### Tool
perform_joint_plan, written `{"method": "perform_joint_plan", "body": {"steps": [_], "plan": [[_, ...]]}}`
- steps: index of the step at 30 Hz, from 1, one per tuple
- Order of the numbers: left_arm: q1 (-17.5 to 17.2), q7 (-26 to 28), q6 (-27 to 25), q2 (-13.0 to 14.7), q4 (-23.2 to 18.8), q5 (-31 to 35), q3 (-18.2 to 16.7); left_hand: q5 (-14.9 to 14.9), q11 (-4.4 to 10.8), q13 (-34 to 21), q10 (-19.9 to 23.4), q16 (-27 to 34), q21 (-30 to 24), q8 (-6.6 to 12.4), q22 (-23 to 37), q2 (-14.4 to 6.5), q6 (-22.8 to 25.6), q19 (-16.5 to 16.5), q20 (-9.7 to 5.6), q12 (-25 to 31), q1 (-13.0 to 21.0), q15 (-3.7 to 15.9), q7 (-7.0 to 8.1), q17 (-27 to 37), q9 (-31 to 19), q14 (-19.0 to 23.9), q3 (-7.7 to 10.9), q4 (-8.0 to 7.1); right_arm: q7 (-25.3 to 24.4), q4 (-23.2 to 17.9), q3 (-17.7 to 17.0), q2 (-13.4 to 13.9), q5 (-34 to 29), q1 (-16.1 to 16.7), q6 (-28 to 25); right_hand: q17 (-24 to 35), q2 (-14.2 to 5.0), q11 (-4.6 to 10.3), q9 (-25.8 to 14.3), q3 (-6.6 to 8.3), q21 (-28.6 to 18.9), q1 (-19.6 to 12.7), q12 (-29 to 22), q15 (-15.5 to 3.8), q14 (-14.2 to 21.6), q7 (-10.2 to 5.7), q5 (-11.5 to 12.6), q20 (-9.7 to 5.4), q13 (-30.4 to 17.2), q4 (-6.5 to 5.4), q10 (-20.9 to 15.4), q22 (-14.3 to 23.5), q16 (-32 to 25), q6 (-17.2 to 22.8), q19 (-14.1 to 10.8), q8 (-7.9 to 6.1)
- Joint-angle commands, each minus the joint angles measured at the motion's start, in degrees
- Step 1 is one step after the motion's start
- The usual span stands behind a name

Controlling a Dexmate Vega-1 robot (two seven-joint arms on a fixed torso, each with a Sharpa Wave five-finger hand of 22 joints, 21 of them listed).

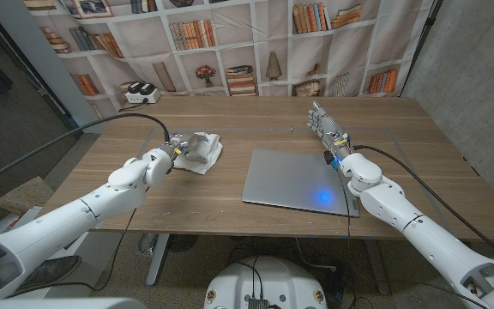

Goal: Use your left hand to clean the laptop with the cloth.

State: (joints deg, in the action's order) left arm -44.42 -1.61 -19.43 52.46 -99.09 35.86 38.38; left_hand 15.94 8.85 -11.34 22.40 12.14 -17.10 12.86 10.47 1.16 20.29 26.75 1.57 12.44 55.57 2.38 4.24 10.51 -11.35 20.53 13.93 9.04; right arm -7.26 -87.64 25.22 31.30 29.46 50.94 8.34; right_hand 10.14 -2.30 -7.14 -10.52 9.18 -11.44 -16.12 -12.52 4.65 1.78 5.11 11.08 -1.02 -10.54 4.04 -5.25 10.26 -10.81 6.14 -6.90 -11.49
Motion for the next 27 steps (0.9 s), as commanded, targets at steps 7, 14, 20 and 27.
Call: {"method": "perform_joint_plan", "body": {"steps": [7, 14, 20, 27], "plan": [[1.67, -1.58, 0.3, -1.16, 1.38, -4.56, 0.44, -3.53, -2.54, -0.73, 12.06, 2.35, -4.09, 3.83, -0.2, -4.47, 12.39, 14.47, -5.95, 2.64, 13.44, 7.01, -1.87, 0.6, -1.05, 14.29, 4.57, 0.42, 0.32, 0.81, 0.14, -0.28, 0.02, -0.49, 0.29, 0.16, -0.13, -0.22, -0.21, 0.02, -0.05, -0.88, 0.15, 0.01, 0.34, -0.27, -0.03, 0.39, -0.1, 0.45, -0.44, 0.31, 0.23, 0.51, -0.19, 0.2], [1.84, 0.06, 0.77, -1.82, 1.83, -5.88, 0.3, -5.37, -0.92, -2.72, 25.71, 3.82, -8.22, 9.09, -0.14, -5.59, 25.85, 25.61, -8.5, 6.07, 17.59, 9.94, -1.87, 0.36, -3.4, 29.55, 6.17, -0.59, 0.49, 1.12, 0.18, -0.44, 0.02, -0.82, 0.42, 0.14, -0.3, -0.18, -0.21, 0.13, -0.06, -1.12, 0.2, 0.0, 0.3, -0.28, -0.02, 0.36, -0.11, 0.58, -0.36, 0.31, 0.24, 0.55, -0.2, 0.19], [1.93, 1.97, 1.58, -1.9, 1.98, -6.08, 0.25, -5.56, -0.96, -5.15, 33.85, 4.06, -10.28, 14.57, -0.35, -5.94, 34.5, 30.37, -9.21, 8.2, 18.67, 10.45, -3.61, 0.65, -5.94, 37.69, 6.83, -0.96, 0.72, 1.52, 0.12, -0.53, 0.12, -0.93, 0.78, 0.13, -0.41, -0.11, -0.21, 0.2, -0.06, -1.31, 0.2, 0.01, 0.3, -0.29, -0.02, 0.35, -0.11, 0.68, -0.38, 0.31, 0.25, 0.5, -0.19, 0.23], [1.84, 3.85, 2.71, -1.74, 1.45, -6.37, -0.27, -5.56, -0.76, -5.86, 34.75, 4.05, -10.32, 15.21, -0.46, -5.81, 35.92, 30.75, -8.97, 8.26, 18.78, 10.36, -3.91, 0.9, -5.54, 39.01, 6.91, -1.04, 1.0, 1.87, -0.18, -0.55, 0.37, -0.62, 1.72, 0.12, -0.53, -0.08, -0.21, 0.29, -0.07, -1.53, 0.2, 0.0, 0.36, -0.28, -0.02, 0.34, -0.12, 0.81, -0.41, 0.31, 0.23, 0.48, -0.22, 0.25]]}}
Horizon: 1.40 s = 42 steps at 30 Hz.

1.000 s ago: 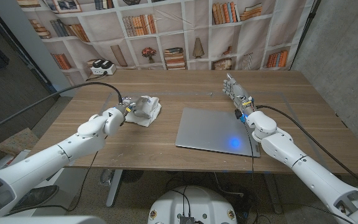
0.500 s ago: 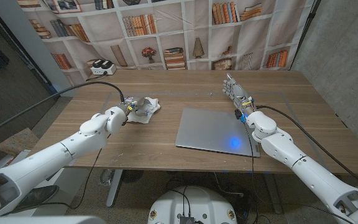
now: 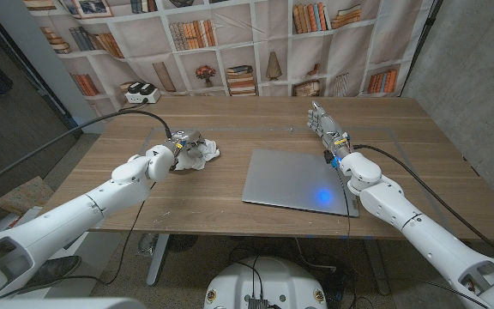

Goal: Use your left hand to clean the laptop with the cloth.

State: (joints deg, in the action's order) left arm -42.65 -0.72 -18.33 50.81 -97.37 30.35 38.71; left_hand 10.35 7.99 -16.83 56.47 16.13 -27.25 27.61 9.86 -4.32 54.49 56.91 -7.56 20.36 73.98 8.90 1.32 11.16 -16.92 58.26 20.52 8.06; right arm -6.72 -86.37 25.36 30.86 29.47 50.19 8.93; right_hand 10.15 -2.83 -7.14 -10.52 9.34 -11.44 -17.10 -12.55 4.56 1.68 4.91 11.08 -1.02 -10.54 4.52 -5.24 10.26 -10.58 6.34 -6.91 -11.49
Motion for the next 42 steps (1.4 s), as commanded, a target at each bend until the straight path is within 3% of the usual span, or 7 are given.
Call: {"method": "perform_joint_plan", "body": {"steps": [1, 9, 19, 31, 35, 42], "plan": [[-0.18, 3.56, 2.23, -0.11, -0.21, -1.52, -1.01, 0.03, 0.02, -0.47, 0.66, 0.03, -0.18, 0.47, 0.15, -0.36, 1.75, 0.65, 0.2, 0.31, 0.38, 3.62, -1.03, 0.28, 0.08, 1.31, 0.34, -0.08, 0.53, 0.64, -0.32, -0.09, 0.29, 0.16, 1.35, 0.12, -0.01, -0.06, -0.21, 0.14, -0.08, -0.57, 0.23, 0.1, 0.45, -0.09, -0.03, 0.32, -0.12, 0.34, -0.43, 0.31, 0.0, 0.27, -0.25, 0.25], [-1.0, 4.33, 4.46, 1.36, -2.05, -3.28, -2.74, 0.13, -0.4, -1.35, 0.26, 0.05, 0.12, 0.69, 0.11, -0.9, 1.76, 0.15, 0.45, 0.1, 0.97, 3.41, -0.95, 1.2, 0.19, 1.1, 0.67, -0.04, 0.54, 0.33, -0.73, 0.11, 0.51, 0.78, 2.04, 0.11, -0.1, -0.11, -0.21, 0.2, -0.13, -0.8, 0.24, 0.05, 0.57, -0.05, -0.05, 0.25, -0.12, 0.49, -0.44, 0.31, -0.03, 0.3, -0.37, 0.25], [-2.32, 2.0, -0.47, 4.72, -8.72, -0.59, -4.6, 0.1, 0.12, -2.8, 1.06, 0.67, 0.18, 1.18, 0.12, -1.14, 2.11, 0.26, 0.39, 0.54, 1.57, 3.71, -0.84, 2.41, 0.29, 2.07, 0.84, 0.02, 0.64, -0.08, -0.94, 0.39, 0.78, 1.32, 2.13, 0.1, -0.17, 0.01, -0.22, 0.25, -0.15, -1.05, 0.24, 0.1, 0.62, -0.06, -0.09, 0.29, -0.13, 0.66, -0.5, 0.31, -0.03, 0.26, -0.42, 0.28], [-3.64, 0.66, -2.84, 8.27, -13.92, 0.6, -8.13, 0.01, 0.78, -4.22, 1.36, 0.67, 0.24, 1.54, 0.17, -0.98, 2.2, 0.24, 0.44, 0.83, 1.35, 3.75, -0.74, 3.14, 0.39, 2.21, 0.69, -0.25, 0.95, -0.37, -1.02, 0.64, 0.85, 1.36, 2.18, 0.1, -0.21, -0.03, -0.22, 0.26, -0.18, -1.23, 0.22, 0.09, 0.69, -0.06, -0.13, 0.26, -0.13, 0.8, -0.62, 0.32, -0.04, 0.29, -0.53, 0.29], [-3.77, 2.29, -1.55, 8.21, -13.61, 0.73, -8.94, -0.01, 0.84, -4.69, 1.26, 0.64, 0.26, 1.64, 0.18, -0.91, 2.15, 0.22, 0.43, 0.85, 1.33, 3.74, -0.7, 3.32, 0.42, 2.28, 0.67, -0.29, 0.9, -0.3, -1.11, 0.57, 0.85, 1.49, 2.54, 0.1, -0.23, -0.03, -0.22, 0.27, -0.2, -1.29, 0.21, 0.14, 0.7, -0.03, -0.15, 0.23, -0.13, 0.85, -0.66, 0.32, -0.04, 0.26, -0.58, 0.31], [-3.6, 9.35, 5.57, 6.3, -9.75, 1.21, -9.08, -0.02, 0.9, -5.57, 1.17, 0.44, 0.33, 1.86, 0.21, -0.82, 2.31, 0.07, 0.42, 0.89, 1.26, 3.76, -0.38, 3.66, 0.57, 2.06, 0.62, -0.39, 0.07, -0.63, -1.6, 0.5, 1.13, 2.43, 2.86, 0.1, -0.25, -0.07, -0.23, 0.27, -0.2, -1.38, 0.21, 0.09, 0.76, -0.02, -0.18, 0.2, -0.13, 0.92, -0.7, 0.32, -0.05, 0.26, -0.59, 0.31]]}}
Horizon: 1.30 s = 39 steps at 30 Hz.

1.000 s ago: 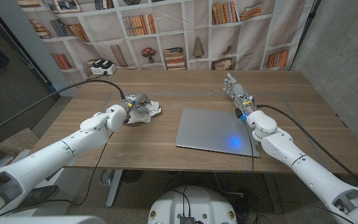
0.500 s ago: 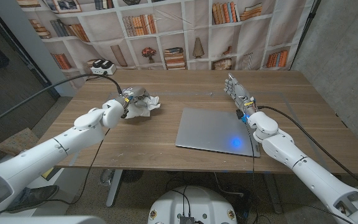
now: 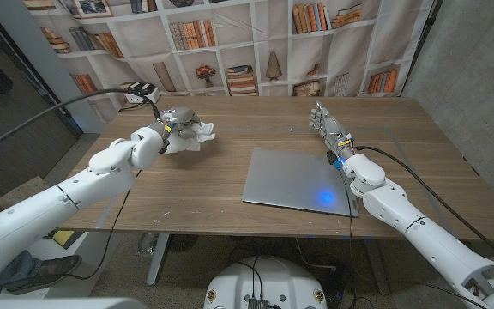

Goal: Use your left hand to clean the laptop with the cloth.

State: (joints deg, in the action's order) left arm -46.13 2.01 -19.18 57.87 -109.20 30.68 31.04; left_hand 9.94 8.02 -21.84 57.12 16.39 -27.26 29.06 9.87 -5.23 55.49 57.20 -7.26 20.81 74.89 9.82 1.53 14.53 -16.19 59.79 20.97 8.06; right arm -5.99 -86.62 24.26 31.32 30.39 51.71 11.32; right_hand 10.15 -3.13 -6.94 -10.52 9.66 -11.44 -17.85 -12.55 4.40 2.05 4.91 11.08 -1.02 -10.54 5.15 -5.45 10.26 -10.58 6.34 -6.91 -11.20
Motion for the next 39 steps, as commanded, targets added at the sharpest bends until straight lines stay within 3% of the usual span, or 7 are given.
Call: {"method": "perform_joint_plan", "body": {"steps": [1, 11, 18, 39], "plan": [[0.21, 6.67, 7.13, -0.95, 2.39, 1.02, -1.27, 0.38, 0.82, -0.67, 0.45, 0.16, 0.35, 0.45, 0.21, 0.09, 1.41, -0.25, 0.11, 0.42, 0.36, 2.9, -0.65, 0.34, -0.1, 0.53, 0.16, -0.4, -0.82, -0.51, -0.55, 0.06, 0.23, 1.03, 0.4, 0.1, 0.04, -0.3, -0.23, -0.04, -0.21, -0.65, 0.21, 0.21, 0.4, -0.02, -0.18, 0.21, -0.13, 0.3, -0.49, 0.32, -0.04, 0.27, -0.61, 0.02], [2.22, 10.33, 17.56, -2.69, 5.47, 2.41, -0.29, 0.38, 0.62, -1.68, 0.32, 0.03, 0.46, 0.63, 0.22, 0.12, 1.33, -0.51, 0.14, 0.44, 0.36, 2.91, -0.52, 0.77, 0.05, 0.48, 0.15, -0.47, -1.28, -0.83, -1.06, 0.14, 0.27, 2.21, 1.51, 0.1, 0.03, -0.3, -0.23, -0.06, -0.21, -0.73, 0.2, 0.29, 0.43, -0.01, -0.22, 0.16, -0.14, 0.38, -0.56, 0.32, -0.04, 0.26, -0.64, 0.04], [4.79, 13.51, 29.3, -4.66, 10.04, 2.84, 0.94, 0.39, 0.94, -2.24, 0.35, -0.01, 0.52, 0.81, 0.23, 0.11, 1.51, -0.61, 0.12, 0.48, 0.38, 2.97, -0.39, 1.04, 0.16, 0.47, 0.14, -0.51, -1.83, -1.58, -1.53, 0.47, 0.24, 3.05, 1.85, 0.11, 0.01, -0.29, -0.23, -0.07, -0.21, -0.78, 0.22, 0.26, 0.42, -0.01, -0.24, 0.21, -0.14, 0.43, -0.55, 0.33, -0.03, 0.25, -0.64, 0.05], [12.86, 9.9, 46.97, -12.64, 19.53, 3.64, 5.25, 0.38, 1.42, -4.23, 0.06, -0.29, 0.74, 1.31, 0.27, 0.21, 1.22, -1.1, 0.09, 0.41, 0.38, 3.12, -0.02, 1.89, 0.21, 0.37, 0.07, -0.61, -3.33, -3.3, -2.38, 1.11, 0.07, 4.33, 1.32, 0.13, 0.0, -0.27, -0.24, -0.16, -0.23, -0.87, 0.22, 0.34, 0.47, 0.04, -0.32, 0.24, -0.14, 0.54, -0.65, 0.33, -0.04, 0.26, -0.74, 0.06]]}}
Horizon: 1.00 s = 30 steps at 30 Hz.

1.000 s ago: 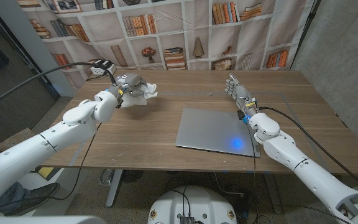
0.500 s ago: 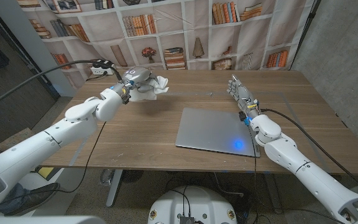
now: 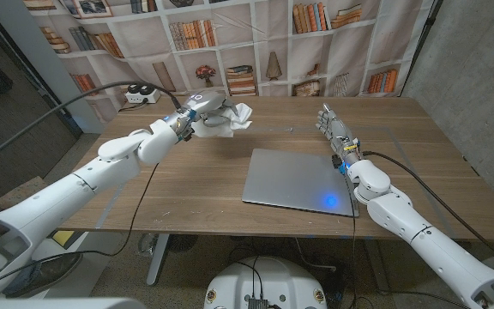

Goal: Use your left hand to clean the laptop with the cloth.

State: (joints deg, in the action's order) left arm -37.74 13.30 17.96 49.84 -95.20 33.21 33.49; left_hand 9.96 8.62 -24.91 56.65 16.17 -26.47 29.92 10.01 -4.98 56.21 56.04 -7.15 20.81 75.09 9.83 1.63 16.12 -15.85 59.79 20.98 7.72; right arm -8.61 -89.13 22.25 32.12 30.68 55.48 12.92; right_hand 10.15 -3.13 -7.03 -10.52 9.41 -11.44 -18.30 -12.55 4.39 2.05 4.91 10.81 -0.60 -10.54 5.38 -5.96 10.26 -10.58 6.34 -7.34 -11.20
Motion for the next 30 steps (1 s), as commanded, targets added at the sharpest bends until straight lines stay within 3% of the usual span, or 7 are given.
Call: {"method": "perform_joint_plan", "body": {"steps": [1, 17, 30], "plan": [[4.66, -0.64, 10.57, -5.03, 6.01, 1.86, 3.05, 0.36, 0.86, -1.25, 0.57, -0.02, -0.08, 0.48, 0.13, -0.01, 0.48, 0.13, -0.07, 0.43, 0.19, 3.18, -0.09, 0.31, -0.13, 0.57, 0.05, -0.26, -0.78, -0.89, -0.4, 0.33, -0.23, 0.6, -0.33, 0.13, 0.0, -0.15, -0.24, 0.08, -0.23, -0.42, 0.24, 0.31, 0.49, 0.03, -0.04, -0.22, -0.14, 0.32, -0.1, 0.33, -0.04, 0.28, -0.32, 0.05], [9.77, 0.16, 19.06, -11.09, 13.0, 7.14, 8.88, 0.34, 0.83, -2.66, 0.79, -0.4, -0.22, 0.69, 0.15, 0.38, 0.61, 0.45, -0.27, 0.37, 0.07, 3.09, 0.02, 0.45, 0.4, 0.88, -0.06, -0.3, -1.63, -2.11, -1.25, 0.91, -0.38, 2.02, 0.11, 0.14, -0.12, -0.18, -0.24, 0.07, -0.24, -0.51, 0.26, 0.27, 0.55, 0.04, -0.06, -0.24, -0.14, 0.38, -0.12, 0.33, -0.05, 0.37, -0.36, 0.03], [11.29, -1.81, 19.72, -15.06, 16.38, 11.24, 14.27, 0.25, 0.86, -3.66, 1.29, -0.59, -0.2, 1.22, 0.17, 0.66, 2.47, 0.34, -0.18, 0.32, 0.12, 3.09, 0.72, 0.78, 1.38, 1.02, -0.06, -0.23, -1.38, -2.16, -1.79, 1.29, 0.45, 2.45, -0.35, 0.15, -0.23, -0.12, -0.24, 0.07, -0.24, -0.57, 0.28, 0.3, 0.53, 0.01, -0.08, -0.28, -0.14, 0.42, -0.12, 0.34, -0.04, 0.34, -0.39, 0.05]]}}
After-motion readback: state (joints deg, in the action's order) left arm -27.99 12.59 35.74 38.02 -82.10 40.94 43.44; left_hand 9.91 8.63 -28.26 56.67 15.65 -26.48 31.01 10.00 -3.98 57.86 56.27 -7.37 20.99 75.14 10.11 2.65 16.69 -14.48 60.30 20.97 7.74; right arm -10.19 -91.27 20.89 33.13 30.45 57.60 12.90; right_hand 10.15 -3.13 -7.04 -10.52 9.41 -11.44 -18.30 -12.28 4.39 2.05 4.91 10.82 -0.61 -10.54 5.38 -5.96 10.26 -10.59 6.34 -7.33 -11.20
